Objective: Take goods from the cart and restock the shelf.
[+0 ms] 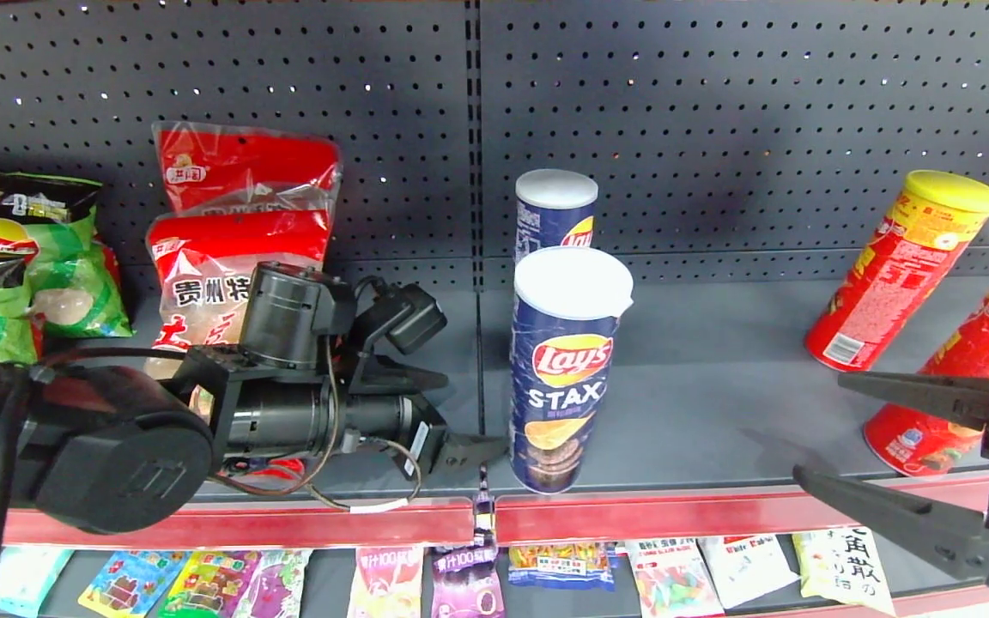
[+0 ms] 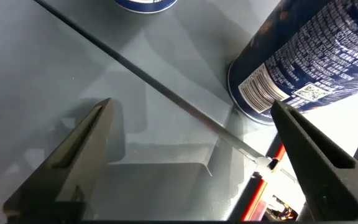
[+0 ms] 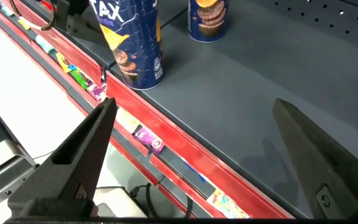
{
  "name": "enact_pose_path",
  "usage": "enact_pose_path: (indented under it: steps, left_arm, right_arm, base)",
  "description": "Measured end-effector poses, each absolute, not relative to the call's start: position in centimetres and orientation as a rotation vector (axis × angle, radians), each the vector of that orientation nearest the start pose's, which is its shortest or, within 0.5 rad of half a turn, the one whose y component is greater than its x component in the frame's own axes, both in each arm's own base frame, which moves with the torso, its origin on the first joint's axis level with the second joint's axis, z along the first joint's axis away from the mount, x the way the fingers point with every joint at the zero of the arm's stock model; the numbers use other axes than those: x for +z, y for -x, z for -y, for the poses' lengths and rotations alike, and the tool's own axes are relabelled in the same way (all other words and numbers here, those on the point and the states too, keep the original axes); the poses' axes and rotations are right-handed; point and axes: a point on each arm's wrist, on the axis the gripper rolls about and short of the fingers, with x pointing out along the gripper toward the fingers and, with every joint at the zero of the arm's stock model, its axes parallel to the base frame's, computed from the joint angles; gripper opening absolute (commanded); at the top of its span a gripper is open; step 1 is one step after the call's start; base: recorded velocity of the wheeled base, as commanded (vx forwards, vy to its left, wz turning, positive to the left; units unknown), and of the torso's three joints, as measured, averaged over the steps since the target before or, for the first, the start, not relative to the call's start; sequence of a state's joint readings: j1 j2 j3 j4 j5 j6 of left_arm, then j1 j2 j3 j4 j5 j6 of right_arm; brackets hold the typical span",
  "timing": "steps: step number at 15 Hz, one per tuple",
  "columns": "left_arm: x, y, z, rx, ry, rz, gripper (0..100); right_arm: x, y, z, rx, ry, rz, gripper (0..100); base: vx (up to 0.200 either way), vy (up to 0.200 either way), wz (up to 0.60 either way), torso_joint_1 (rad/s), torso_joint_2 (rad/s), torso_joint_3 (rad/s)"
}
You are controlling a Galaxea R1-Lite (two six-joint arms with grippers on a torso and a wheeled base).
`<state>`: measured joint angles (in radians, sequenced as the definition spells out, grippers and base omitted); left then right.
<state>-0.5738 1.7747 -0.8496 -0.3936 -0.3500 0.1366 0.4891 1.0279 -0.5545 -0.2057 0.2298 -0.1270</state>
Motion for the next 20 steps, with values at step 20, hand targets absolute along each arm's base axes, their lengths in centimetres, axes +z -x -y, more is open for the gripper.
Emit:
enact_pose_path:
  steps: [20]
  left_arm:
    - [15.9,1.5,-0.4,-0.097,0.031,-0.509,100]
  right_arm:
    - [14.2,2.0,-0.1,0.112,0.120,-0.330,100]
  base:
    - [0.000,0.000,0.00,0.000,0.00,0.000]
